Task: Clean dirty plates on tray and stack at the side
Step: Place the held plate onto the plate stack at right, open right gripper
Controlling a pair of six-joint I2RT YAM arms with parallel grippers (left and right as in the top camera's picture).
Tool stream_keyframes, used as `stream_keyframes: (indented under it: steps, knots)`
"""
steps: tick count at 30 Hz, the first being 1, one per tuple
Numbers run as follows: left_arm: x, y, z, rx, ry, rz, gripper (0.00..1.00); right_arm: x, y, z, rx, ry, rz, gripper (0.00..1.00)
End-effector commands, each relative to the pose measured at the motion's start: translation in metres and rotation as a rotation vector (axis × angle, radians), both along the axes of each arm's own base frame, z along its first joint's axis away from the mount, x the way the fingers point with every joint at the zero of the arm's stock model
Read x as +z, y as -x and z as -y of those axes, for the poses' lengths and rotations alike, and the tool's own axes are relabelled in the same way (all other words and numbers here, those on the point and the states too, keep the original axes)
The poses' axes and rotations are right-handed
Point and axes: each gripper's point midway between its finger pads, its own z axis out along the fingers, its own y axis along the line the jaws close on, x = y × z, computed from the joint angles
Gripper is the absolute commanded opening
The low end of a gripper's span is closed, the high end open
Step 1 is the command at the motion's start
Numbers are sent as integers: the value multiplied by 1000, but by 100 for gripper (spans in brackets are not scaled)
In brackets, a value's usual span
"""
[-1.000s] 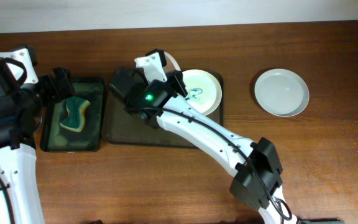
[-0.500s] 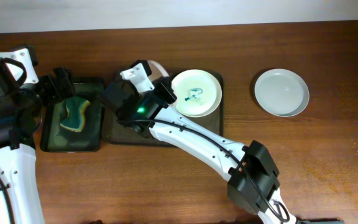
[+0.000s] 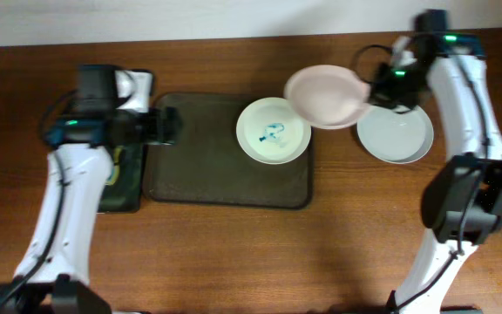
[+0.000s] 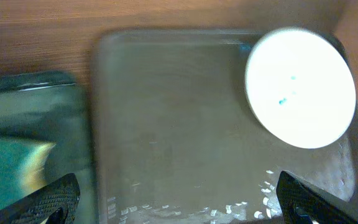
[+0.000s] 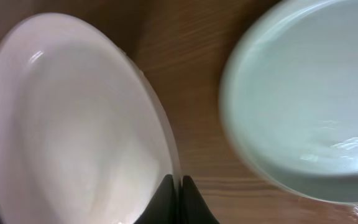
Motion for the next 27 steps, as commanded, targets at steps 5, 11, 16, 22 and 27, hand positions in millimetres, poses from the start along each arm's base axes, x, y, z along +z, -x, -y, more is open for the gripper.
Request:
stream_keyframes:
  steps: [5,11,16,22,27]
  knots:
    - [-42,-10,72,-190,-68,-44,99,-5,73,175,-306,142,-103,4]
    - [-40,-13,72,-189,-66,-31,99,-57,82,155,-235,123,-163,4]
    - [-41,-11,72,-190,-67,-38,99,-57,54,153,-334,196,-110,4]
    - [-41,-11,72,-190,-68,-39,99,3,55,136,-300,130,-76,76]
    - [-42,-10,72,-168,-55,-49,99,77,42,28,-38,233,59,75]
